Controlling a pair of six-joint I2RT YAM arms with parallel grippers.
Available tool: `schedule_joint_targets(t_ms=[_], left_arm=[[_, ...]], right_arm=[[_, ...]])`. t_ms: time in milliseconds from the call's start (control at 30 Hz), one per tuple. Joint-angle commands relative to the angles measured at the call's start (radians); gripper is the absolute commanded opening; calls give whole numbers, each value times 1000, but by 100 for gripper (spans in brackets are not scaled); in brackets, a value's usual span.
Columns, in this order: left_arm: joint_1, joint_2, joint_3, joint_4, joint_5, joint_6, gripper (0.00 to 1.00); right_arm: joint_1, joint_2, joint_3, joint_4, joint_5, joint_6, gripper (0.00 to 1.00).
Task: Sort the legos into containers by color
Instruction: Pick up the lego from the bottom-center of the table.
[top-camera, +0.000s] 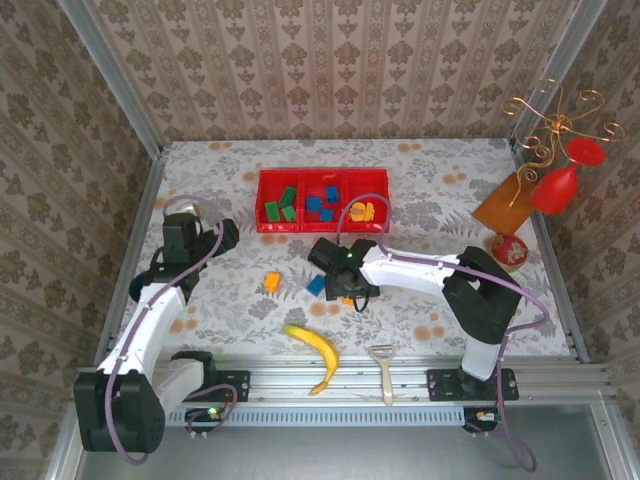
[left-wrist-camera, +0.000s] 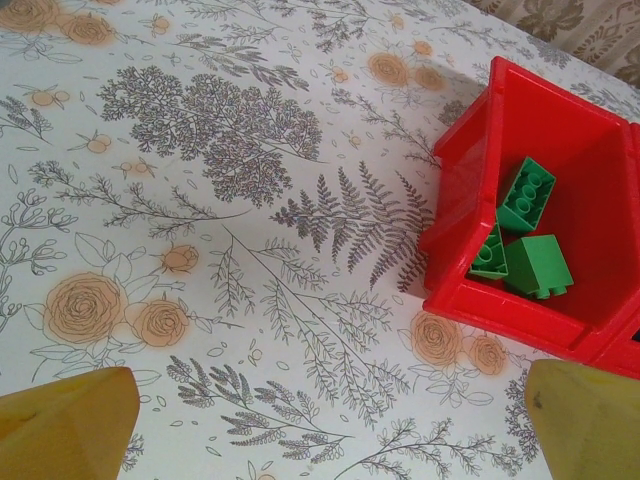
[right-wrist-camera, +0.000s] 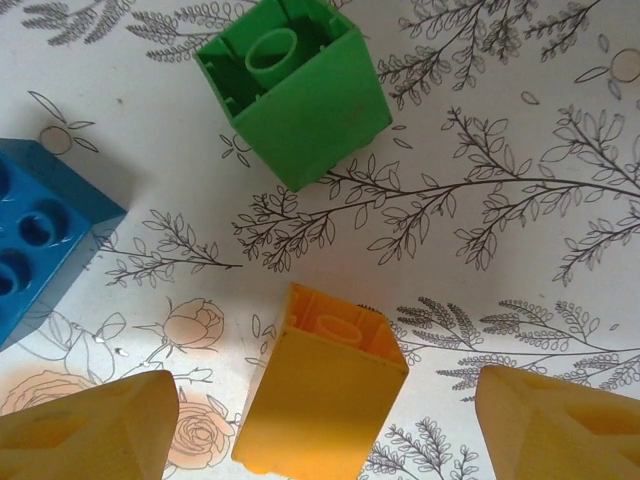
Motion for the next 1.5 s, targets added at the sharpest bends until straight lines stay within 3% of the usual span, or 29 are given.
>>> schedule_joint_targets(t_ms=[0,1067,1467], left_arm=[[10,5,-13,15,13,-14,100],[16,20,-9,24,24,-22,100],[18,20,-9,23,23,-22,100]], right_arm=[[7,25,3,-3,-13,34,77],[-47,46,-84,40,-20,24,52],[-58,26,-90,38,-5,6,30]])
